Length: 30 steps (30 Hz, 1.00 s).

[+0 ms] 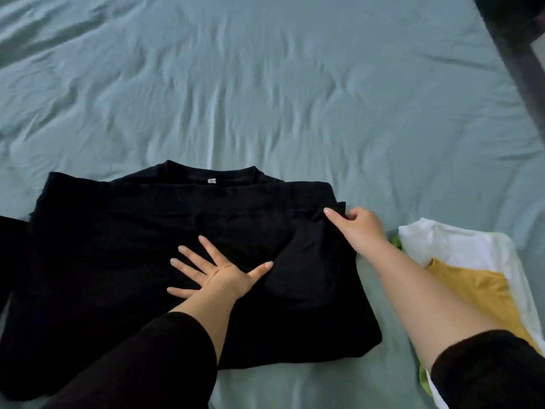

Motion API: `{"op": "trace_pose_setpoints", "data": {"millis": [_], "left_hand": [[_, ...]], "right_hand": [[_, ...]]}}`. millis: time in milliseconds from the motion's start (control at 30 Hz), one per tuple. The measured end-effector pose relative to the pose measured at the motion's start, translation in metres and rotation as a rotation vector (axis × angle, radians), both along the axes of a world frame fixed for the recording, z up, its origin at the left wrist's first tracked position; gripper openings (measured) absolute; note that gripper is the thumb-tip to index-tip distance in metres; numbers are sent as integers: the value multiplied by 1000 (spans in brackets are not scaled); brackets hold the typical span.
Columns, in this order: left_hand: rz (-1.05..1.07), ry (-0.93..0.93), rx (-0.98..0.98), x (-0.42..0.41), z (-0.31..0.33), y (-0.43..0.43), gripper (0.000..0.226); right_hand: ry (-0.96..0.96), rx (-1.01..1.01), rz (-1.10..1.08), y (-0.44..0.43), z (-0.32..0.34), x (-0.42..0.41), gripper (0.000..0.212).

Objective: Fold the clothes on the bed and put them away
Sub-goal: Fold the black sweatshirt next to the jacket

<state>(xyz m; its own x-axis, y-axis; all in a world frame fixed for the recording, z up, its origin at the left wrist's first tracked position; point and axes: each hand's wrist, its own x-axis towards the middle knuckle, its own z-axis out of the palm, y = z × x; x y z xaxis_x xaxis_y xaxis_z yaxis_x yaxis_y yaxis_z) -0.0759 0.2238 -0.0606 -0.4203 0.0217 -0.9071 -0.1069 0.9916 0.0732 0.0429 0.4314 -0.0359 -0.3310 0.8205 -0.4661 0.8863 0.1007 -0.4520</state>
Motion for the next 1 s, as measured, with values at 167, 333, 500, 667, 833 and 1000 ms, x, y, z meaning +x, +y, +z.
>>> {"op": "trace_pose_setpoints", "data": {"millis": [167, 333, 500, 667, 833, 1000], "left_hand": [[-20, -16, -90, 0, -1, 9, 155], [-34, -28, -134, -2, -2, 15, 154], [-39, -13, -154, -2, -8, 17, 152], [-25, 24, -162, -1, -15, 18, 155], [-25, 58, -126, -1, -18, 17, 154], [-27, 140, -99, 4, -18, 14, 154]], "right_hand": [[112, -213, 61, 15, 1, -1, 19], [570, -552, -371, 30, 1, -5, 40], [208, 296, -158, 25, -4, 3, 55], [77, 544, 817, -65, -36, -7, 56], [-285, 338, 781, -39, -63, 15, 65], [-153, 385, 606, -100, -58, -8, 63]]}}
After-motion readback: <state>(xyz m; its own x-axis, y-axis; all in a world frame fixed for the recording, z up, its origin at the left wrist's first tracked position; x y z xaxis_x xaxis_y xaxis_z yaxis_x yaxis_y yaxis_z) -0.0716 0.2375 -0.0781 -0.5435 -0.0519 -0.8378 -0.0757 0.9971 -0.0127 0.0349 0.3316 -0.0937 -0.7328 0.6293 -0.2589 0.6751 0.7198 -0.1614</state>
